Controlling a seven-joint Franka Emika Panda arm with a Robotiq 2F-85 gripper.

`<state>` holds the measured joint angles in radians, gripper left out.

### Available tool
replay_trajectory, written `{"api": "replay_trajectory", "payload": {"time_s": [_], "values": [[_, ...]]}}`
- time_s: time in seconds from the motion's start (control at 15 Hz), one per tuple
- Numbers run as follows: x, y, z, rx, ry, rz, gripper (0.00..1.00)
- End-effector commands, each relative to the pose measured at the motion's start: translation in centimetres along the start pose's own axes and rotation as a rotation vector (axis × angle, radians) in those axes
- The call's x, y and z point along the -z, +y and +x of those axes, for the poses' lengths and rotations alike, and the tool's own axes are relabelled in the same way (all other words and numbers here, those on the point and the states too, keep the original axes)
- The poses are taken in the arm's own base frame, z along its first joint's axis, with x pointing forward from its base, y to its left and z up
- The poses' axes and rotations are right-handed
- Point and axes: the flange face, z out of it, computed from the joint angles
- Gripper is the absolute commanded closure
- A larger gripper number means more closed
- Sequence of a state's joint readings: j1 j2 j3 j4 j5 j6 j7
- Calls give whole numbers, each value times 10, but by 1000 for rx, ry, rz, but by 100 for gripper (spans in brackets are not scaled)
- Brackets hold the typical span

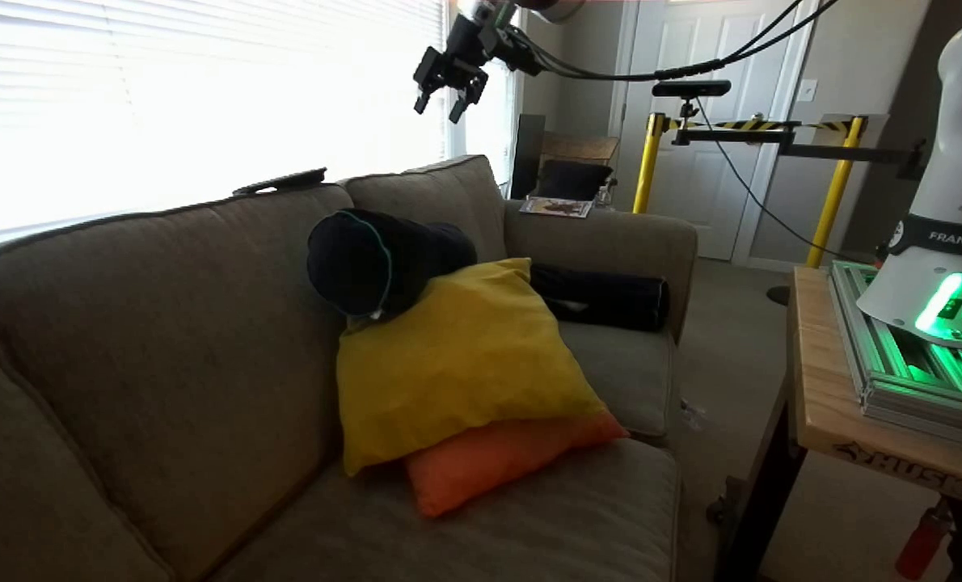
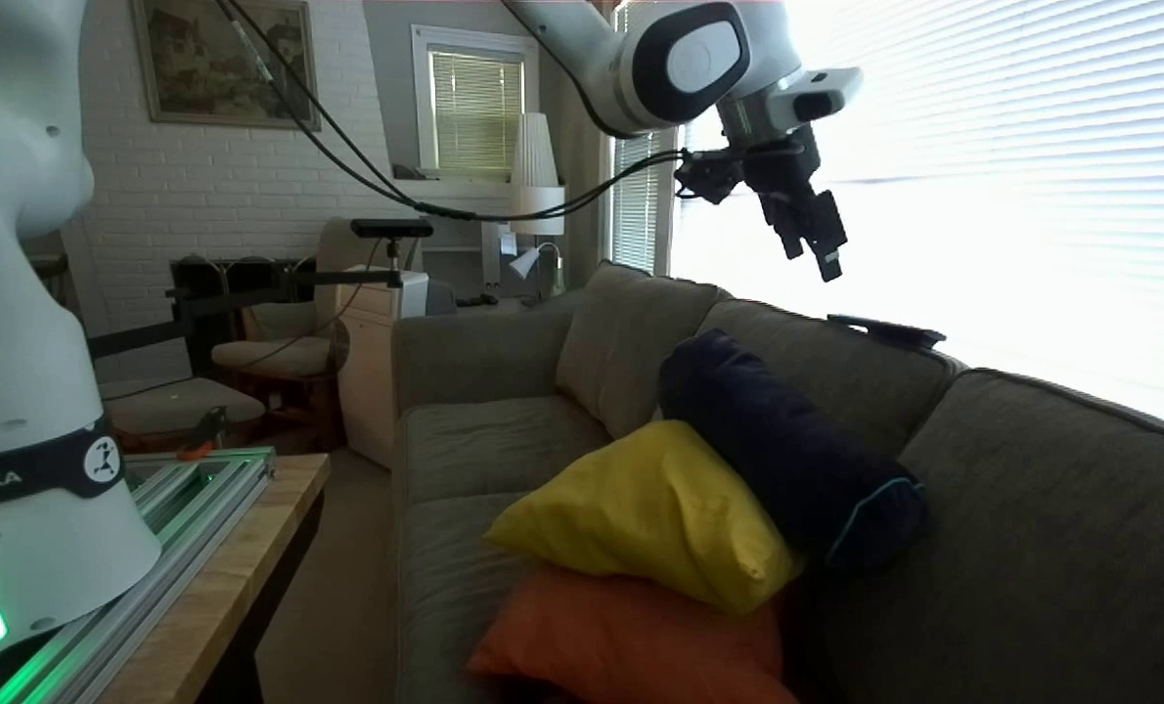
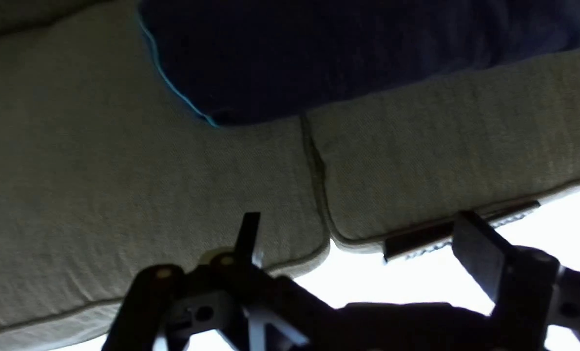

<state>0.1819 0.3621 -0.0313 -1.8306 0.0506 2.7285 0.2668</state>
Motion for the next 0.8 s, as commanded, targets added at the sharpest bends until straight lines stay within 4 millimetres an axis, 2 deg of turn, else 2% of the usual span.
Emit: {"api": "replay_trajectory", "payload": {"time_s": [0.0,0.33,0.6,0.73], "values": [[21,35,-17,-65,-183,42,0],[21,60,-40,-113,-433,6,0],[15,65,-50,-29,-448,-84,0],[7,64,-43,-35,-446,-65,0]]}}
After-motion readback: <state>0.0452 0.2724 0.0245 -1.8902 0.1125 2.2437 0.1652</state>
